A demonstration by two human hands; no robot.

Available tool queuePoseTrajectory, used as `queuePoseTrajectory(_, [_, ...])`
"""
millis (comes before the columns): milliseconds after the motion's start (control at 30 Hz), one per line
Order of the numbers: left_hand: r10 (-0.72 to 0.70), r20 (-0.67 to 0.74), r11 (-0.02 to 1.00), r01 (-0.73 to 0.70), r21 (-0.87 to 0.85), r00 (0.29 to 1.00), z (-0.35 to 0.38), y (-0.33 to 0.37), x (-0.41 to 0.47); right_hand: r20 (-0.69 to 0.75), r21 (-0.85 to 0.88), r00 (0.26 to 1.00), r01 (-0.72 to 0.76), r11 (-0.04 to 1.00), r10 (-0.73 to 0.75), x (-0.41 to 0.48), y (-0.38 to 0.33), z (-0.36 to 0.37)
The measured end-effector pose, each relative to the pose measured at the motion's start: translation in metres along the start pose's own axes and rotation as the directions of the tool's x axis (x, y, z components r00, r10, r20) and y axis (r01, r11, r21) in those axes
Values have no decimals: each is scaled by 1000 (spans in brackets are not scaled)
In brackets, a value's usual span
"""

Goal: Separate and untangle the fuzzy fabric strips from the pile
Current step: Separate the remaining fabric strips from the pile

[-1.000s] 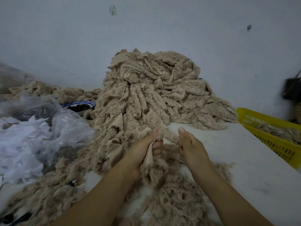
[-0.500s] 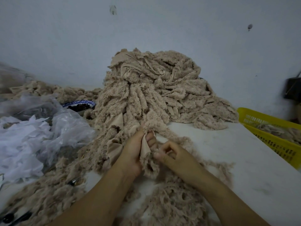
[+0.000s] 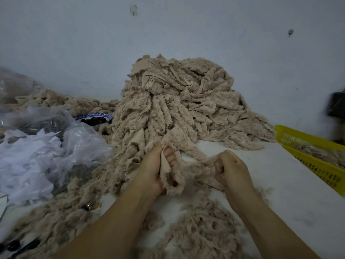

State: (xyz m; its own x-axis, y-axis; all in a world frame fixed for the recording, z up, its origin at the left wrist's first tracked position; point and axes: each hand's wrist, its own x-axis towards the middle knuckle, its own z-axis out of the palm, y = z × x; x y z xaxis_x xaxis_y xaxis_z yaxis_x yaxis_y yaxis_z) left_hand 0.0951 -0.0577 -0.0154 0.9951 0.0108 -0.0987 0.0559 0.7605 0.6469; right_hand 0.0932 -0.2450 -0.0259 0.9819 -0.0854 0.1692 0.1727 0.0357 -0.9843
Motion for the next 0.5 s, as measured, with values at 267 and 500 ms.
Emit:
queuePoseTrajectory(267, [-11, 14, 997, 12, -81, 1000, 0, -1, -2, 226, -314, 973, 37, 949, 37, -5, -1, -12])
queuePoseTrajectory(500, [-21, 154, 991, 0, 132, 988, 15, -8, -15, 400, -515, 897, 389, 764, -188, -19, 4, 23])
